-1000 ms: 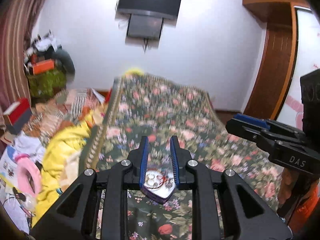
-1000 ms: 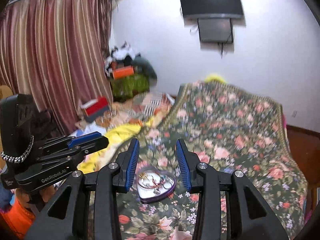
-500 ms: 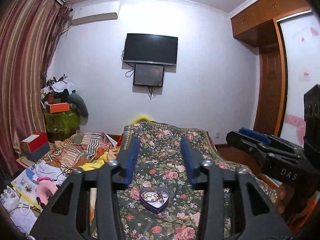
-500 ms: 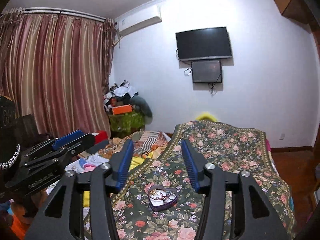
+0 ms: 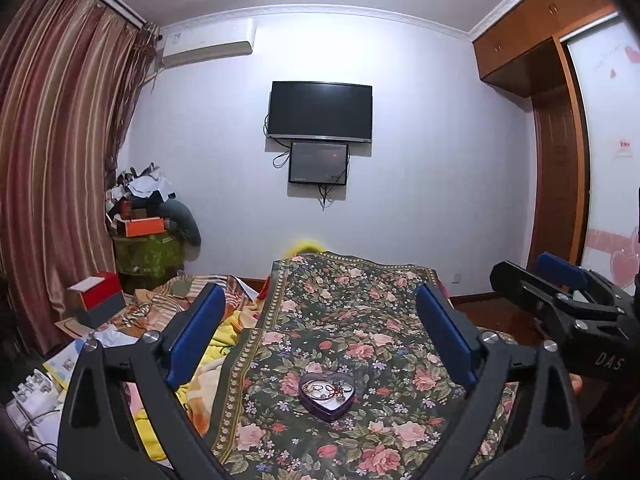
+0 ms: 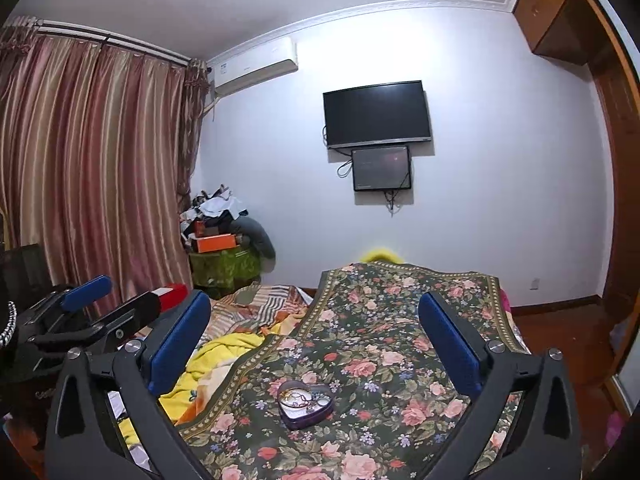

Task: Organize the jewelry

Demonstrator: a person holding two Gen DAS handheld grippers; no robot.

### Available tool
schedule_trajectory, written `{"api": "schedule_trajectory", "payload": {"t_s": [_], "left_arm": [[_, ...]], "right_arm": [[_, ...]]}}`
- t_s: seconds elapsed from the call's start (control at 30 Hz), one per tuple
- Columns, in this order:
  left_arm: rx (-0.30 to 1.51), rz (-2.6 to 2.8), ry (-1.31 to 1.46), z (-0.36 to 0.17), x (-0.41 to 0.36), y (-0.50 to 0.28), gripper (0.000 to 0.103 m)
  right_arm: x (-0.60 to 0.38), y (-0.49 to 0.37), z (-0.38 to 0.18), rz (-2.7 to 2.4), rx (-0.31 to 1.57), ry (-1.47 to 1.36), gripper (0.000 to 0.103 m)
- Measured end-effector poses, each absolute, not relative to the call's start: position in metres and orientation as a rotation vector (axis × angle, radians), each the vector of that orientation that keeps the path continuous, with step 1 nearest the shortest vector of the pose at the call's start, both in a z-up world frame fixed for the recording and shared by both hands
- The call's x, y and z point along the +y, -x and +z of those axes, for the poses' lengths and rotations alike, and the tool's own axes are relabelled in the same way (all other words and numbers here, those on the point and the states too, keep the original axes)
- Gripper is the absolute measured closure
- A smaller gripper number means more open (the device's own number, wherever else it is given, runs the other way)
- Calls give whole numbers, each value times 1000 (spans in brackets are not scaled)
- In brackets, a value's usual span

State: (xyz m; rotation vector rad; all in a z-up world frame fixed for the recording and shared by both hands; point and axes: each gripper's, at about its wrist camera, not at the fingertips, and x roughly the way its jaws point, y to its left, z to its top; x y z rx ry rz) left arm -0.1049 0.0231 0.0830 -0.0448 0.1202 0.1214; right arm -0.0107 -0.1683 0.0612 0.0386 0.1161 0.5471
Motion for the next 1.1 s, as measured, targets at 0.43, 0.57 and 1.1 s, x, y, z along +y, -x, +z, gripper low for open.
{"api": "schedule_trajectory", "payload": {"t_s": [0.43, 0.57, 1.1], "left_arm": [[138, 133, 45, 77, 20, 100, 3], [144, 134, 51, 76, 23, 97, 3], [161, 152, 61, 69, 28, 90, 0]], "right_arm": [[-179, 13, 56, 539, 138, -58, 0], [-179, 12, 56, 540, 140, -54, 0], [-181, 10, 55, 540, 168, -65, 0]]}}
